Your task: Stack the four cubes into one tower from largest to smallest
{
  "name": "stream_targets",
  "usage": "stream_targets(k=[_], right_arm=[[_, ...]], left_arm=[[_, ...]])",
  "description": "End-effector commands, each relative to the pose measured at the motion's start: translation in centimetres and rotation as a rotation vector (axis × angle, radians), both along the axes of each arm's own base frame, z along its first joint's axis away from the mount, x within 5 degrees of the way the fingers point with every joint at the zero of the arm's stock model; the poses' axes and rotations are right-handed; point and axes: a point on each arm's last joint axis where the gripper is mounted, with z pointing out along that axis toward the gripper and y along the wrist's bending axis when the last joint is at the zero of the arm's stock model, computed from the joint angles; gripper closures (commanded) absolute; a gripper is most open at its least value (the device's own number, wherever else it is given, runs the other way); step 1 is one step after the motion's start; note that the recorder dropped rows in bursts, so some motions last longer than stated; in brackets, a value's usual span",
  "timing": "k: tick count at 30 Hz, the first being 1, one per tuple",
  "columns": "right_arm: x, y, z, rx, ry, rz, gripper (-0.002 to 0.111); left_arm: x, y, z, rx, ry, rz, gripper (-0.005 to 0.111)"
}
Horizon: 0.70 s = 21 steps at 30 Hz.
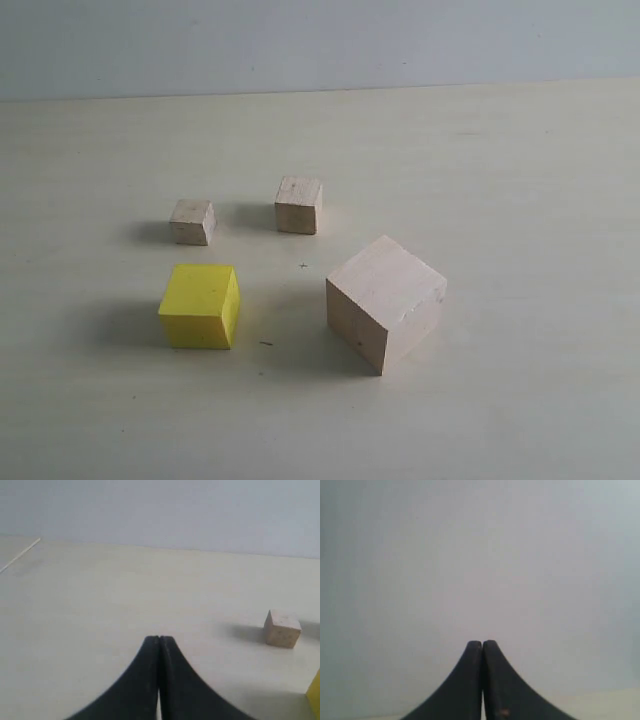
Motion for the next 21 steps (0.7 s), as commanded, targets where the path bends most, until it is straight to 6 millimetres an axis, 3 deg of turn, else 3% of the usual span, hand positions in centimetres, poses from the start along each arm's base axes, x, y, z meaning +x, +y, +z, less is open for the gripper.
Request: stream_targets(k=[1, 5, 11, 14, 17, 18, 21], right_arm=[[-0.4, -0.1, 0.8, 0.005, -0.110, -0.004, 0.108], [-0.6, -0.1, 1.8, 0.008, -0.141, -0.003, 0.108], [-1.3, -0.1, 4.1, 0.009, -0.212, -0.004, 0.108], [-0.9, 0.0, 6.1, 0.018, -0.169, 0.003, 0.108], [0.3, 0.1, 8.9, 0.067, -0.125, 0.031, 0.108], [1.1, 0.2, 10.2, 0.067, -0.089, 0.048, 0.108], [4.3, 1.6, 12.4, 0.055, 0.078, 0.161, 0.108]], left_arm=[[0.2, 0.2, 2.6, 0.015, -0.288, 0.017, 0.107], [-0.1, 0.3, 4.0, 0.029, -0.445, 0.029, 0.107], [-0.3, 0.3, 4.9, 0.053, -0.548, 0.038, 0.107], [-0.8, 0.4, 6.1, -0.077, -0.685, 0.033, 0.107], [-1.2, 0.3, 9.3, -0.083, -0.648, 0.023, 0.107], [-1.2, 0.2, 11.3, -0.088, -0.609, 0.018, 0.107], [0.3, -0.2, 14.6, -0.125, -0.469, -0.054, 0.107]])
